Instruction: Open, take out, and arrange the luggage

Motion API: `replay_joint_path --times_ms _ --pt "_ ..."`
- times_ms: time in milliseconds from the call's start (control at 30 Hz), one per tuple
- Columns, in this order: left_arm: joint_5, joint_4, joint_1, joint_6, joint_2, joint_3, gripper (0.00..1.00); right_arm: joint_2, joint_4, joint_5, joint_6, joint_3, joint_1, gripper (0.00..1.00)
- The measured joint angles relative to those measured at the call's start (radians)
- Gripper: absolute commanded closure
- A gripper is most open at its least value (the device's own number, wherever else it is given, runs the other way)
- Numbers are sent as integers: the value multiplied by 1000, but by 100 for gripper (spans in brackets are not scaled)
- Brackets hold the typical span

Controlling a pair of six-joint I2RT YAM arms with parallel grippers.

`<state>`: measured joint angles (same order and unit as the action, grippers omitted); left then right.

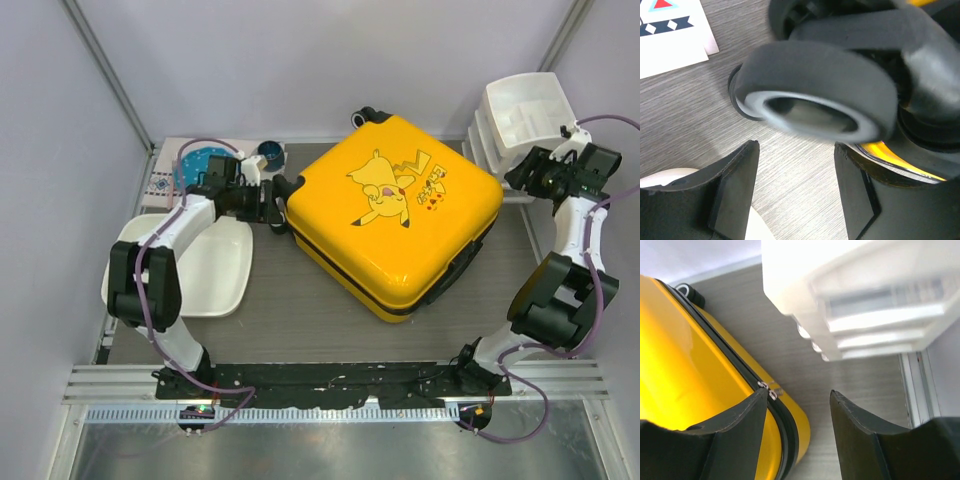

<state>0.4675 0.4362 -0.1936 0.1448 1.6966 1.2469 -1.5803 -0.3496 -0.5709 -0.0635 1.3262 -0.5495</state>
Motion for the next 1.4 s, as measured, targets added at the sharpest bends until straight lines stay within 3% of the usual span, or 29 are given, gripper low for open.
replay_joint_path --times_ms 233,533,900,1067,1233,1400 --pt "42 46 19 2 -64 -21 29 -32 155 24 14 -33 85 43" --pt "64 106 82 77 -196 -71 30 -41 297 38 -44 -66 150 59" --pt "78 150 17 91 -98 -63 34 350 101 -129 -311 -280 180 67" --pt "88 154 -65 87 21 42 33 428 -39 -209 -346 -293 143 64" --pt "92 138 -60 86 12 33 29 311 -174 -246 -230 -152 31 64" --pt "94 132 -43 81 -47 -23 28 137 -93 -131 -89 -44 0 68"
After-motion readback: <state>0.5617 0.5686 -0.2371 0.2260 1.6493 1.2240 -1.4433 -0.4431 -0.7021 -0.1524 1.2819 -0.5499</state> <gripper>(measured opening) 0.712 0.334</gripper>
